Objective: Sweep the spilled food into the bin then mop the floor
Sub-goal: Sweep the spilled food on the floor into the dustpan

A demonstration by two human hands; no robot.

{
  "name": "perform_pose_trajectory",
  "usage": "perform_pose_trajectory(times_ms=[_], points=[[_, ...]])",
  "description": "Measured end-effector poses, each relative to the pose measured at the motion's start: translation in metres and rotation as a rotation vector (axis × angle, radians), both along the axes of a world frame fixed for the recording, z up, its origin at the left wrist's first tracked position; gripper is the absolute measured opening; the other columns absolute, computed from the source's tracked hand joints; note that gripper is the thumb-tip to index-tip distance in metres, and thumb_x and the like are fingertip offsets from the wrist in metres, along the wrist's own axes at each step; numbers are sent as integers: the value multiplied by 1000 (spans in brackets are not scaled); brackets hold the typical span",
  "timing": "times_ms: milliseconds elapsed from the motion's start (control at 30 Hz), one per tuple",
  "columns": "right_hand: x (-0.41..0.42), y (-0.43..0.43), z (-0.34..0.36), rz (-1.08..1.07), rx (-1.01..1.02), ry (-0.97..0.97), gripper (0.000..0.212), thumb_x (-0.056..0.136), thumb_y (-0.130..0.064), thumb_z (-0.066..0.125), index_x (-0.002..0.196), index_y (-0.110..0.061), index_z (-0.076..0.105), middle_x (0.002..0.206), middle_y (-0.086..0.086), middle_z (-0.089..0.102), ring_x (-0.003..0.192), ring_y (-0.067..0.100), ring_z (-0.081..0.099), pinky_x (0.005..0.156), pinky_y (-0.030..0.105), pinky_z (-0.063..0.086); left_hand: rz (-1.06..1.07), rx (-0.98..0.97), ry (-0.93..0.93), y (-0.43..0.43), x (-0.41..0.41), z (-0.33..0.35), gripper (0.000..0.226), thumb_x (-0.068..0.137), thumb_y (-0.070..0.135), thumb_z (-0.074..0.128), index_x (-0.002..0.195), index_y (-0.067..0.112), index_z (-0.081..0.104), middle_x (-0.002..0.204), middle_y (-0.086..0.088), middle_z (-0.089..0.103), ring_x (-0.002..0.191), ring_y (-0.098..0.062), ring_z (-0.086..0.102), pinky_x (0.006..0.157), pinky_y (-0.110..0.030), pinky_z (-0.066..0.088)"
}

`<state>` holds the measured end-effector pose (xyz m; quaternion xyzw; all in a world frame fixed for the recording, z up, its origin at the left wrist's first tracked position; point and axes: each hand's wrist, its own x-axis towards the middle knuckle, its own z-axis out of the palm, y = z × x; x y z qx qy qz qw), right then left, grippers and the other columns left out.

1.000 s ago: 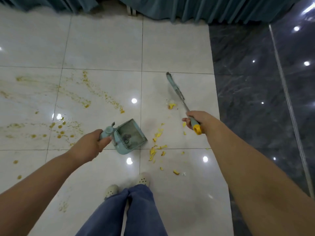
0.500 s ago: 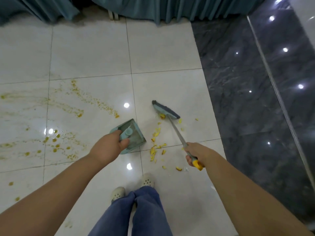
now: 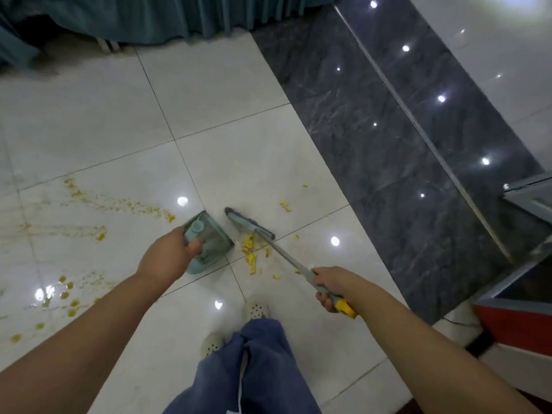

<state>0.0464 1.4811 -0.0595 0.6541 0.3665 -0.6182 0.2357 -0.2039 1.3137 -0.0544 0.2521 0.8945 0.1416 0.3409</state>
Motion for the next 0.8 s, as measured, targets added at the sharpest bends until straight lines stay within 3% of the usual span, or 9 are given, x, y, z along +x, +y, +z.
perform_pose_trajectory(times_ms=[233, 367, 433, 600, 700, 800], points=[[-5, 60, -13, -145, 139, 2, 37, 103, -20, 37, 139, -25, 44, 68, 8, 41, 51, 12, 30, 32, 9, 30, -24, -6, 16, 24, 0, -5, 22, 93, 30, 49, 95, 9, 51, 79, -9, 56, 73, -26, 51, 58, -30, 32], [-14, 118, -25, -183, 163, -24, 13, 102, -19, 40, 106, -14, 52, 67, 8, 38, 50, 11, 31, 33, 9, 30, -34, -6, 24, 47, -3, -7, 18, 93, 30, 50, 88, 12, 47, 80, -10, 57, 74, -28, 54, 57, -30, 33], [-16, 142, -37, -179, 170, -43, 17, 102, -19, 42, 91, -9, 51, 65, 7, 38, 49, 10, 31, 33, 8, 31, -39, -12, 40, 55, -3, -6, 18, 93, 30, 50, 87, 12, 47, 78, -10, 57, 74, -28, 54, 54, -30, 32], [-11, 164, -62, -193, 137, -73, 19, 100, -17, 45, 85, -6, 48, 66, 8, 41, 49, 10, 33, 30, 9, 33, -32, -11, 41, 63, 0, -7, 20, 93, 31, 50, 86, 13, 47, 78, -9, 58, 76, -29, 56, 56, -30, 33], [1, 149, -69, -144, 88, -104, 13, 99, -18, 45, 98, -6, 51, 66, 9, 43, 48, 10, 36, 31, 11, 35, -23, -8, 35, 60, 5, -7, 20, 93, 30, 50, 87, 12, 48, 78, -9, 58, 75, -28, 56, 57, -30, 33], [16, 118, -75, -70, 67, -104, 24, 99, -17, 41, 121, -11, 50, 69, 10, 43, 48, 11, 35, 34, 12, 35, -31, -6, 37, 51, 10, -7, 20, 93, 30, 50, 88, 11, 48, 79, -10, 58, 75, -27, 54, 59, -30, 33]])
